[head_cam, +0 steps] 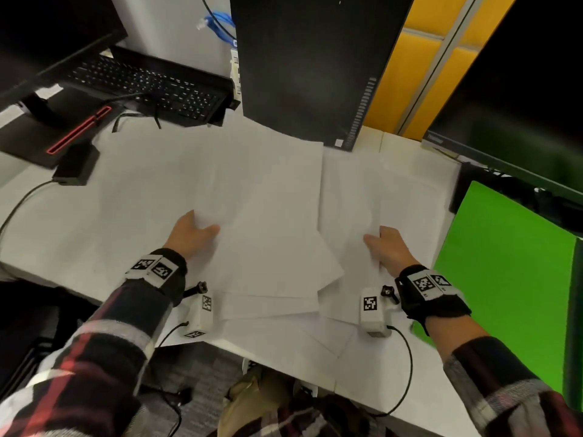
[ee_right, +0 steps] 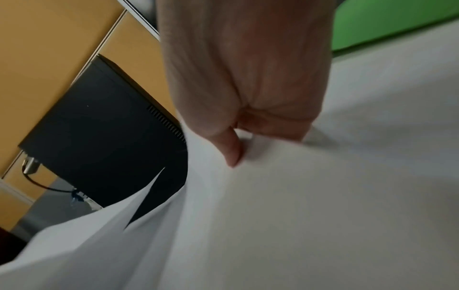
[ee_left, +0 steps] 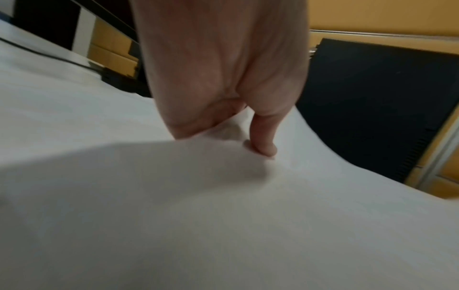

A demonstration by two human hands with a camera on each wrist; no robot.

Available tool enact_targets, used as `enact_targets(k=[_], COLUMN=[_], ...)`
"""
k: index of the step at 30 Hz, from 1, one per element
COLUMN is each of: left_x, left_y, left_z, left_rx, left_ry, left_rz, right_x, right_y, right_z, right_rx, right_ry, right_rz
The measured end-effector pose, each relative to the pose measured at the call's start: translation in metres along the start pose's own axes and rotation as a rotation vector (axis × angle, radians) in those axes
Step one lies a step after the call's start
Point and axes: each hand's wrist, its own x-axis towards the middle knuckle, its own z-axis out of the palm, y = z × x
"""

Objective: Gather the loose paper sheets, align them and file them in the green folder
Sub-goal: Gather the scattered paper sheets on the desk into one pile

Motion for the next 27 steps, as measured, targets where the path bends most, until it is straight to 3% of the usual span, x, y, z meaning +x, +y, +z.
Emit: enact_targets(k=[2, 8, 15, 21, 27], left_x=[0.004, 0.008, 0.026, 0.033, 0.034], left_y=[-0.008, 0.001, -0.019, -0.023, 0.003], left_z=[-0.011, -0.013, -0.074, -0.069, -0.045], left_rx=[-0.020, -0.172, -0.421, -0.428, -0.312], left_ry=[-0.006, -0.234, -0.186, -0.236, -0.243], left_rz=[-0.030, -0.080, -0.123, -0.165, -0.134], right_x=[0.003, 0.007, 0.023, 0.026, 0.011], right_y=[-0.001, -0.028, -0.028, -0.034, -0.044], right_z=[-0.005, 0.024, -0.012, -0.002, 0.030], right_rx=[-0.003, -0.027, -0.134, -0.066, -0.072], right_ry=[-0.015, -0.168, 0.092, 0.151, -0.130], right_rz=[0.006, -0.003, 0.003, -0.048, 0.030])
